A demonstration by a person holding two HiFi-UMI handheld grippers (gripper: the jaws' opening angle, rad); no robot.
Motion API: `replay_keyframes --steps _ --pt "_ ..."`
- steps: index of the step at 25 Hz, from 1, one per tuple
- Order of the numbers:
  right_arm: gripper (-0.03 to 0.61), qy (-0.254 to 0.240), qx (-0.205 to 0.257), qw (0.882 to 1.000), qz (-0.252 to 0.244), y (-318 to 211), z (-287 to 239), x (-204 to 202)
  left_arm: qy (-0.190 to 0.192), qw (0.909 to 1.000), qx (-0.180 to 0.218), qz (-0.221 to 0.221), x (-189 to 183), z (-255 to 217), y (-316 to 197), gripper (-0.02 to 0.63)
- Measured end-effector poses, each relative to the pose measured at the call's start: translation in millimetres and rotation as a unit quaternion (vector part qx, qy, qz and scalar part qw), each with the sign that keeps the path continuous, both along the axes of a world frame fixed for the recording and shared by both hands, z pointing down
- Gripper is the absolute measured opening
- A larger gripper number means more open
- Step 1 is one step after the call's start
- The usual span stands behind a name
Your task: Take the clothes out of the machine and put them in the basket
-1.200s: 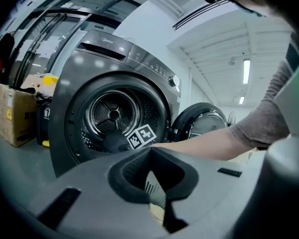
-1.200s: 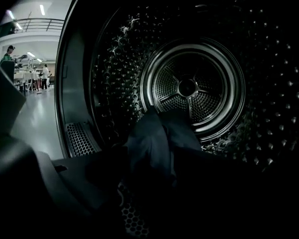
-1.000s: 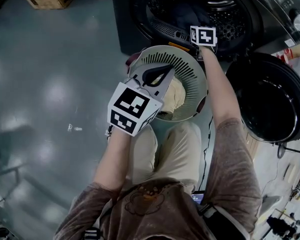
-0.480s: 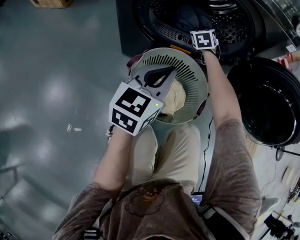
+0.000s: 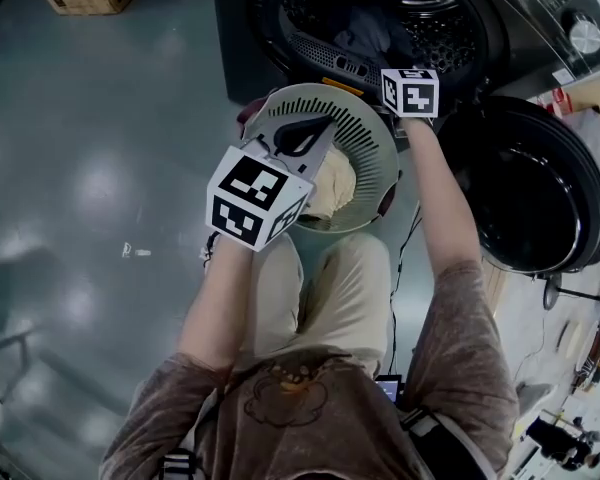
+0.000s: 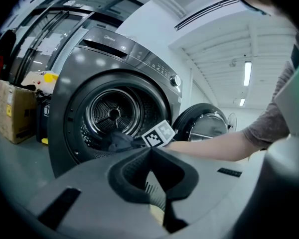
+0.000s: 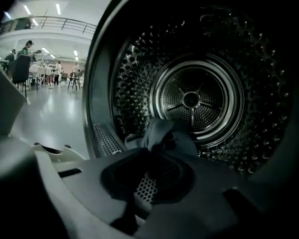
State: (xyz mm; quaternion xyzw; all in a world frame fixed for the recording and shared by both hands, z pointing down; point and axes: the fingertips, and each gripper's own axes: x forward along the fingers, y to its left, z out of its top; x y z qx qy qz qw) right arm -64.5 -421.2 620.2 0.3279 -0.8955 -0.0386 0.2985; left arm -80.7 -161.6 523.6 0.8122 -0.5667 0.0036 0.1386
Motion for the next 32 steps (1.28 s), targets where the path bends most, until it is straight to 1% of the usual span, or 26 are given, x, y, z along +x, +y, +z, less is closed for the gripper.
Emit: replay_keyframes --steps 6,10,12,17,20,25,28,32 --pt "0.025 -0.034 -0.001 0.998 -0.046 64 -20 18 -0.001 1.0000 0.001 -0.007 3 -2 1 0.008" --pt "0.023 -0.036 0.001 0.996 -0.087 117 -27 31 -0.008 0.9999 0.004 -0.005 11 -4 1 0.008" --pt "0.024 -0.040 -0.006 0.994 -0.101 143 -28 39 -0.012 0.9999 0.003 -0.005 14 -3 1 0.008" --pt "0.023 -0.054 -0.033 0.989 -0.131 203 -26 59 -0.007 0.9999 0.003 -0.008 19 -5 3 0.008" --pt "0.023 -0.062 -0.062 0.986 -0.145 235 -17 67 -0.006 0.9999 0.002 -0.010 20 -6 3 0.008" --pt "0.023 -0.054 -0.105 0.979 -0.167 285 5 80 -0.019 0.9998 -0.001 -0.008 27 -5 3 0.008" --pt "0.023 -0.048 -0.122 0.976 -0.174 302 17 84 -0.020 0.9997 -0.001 -0.010 27 -6 4 0.008" --pt "0.029 -0.051 -0.119 0.978 -0.163 295 20 89 -0.019 0.9998 -0.001 -0.008 29 -7 5 0.008"
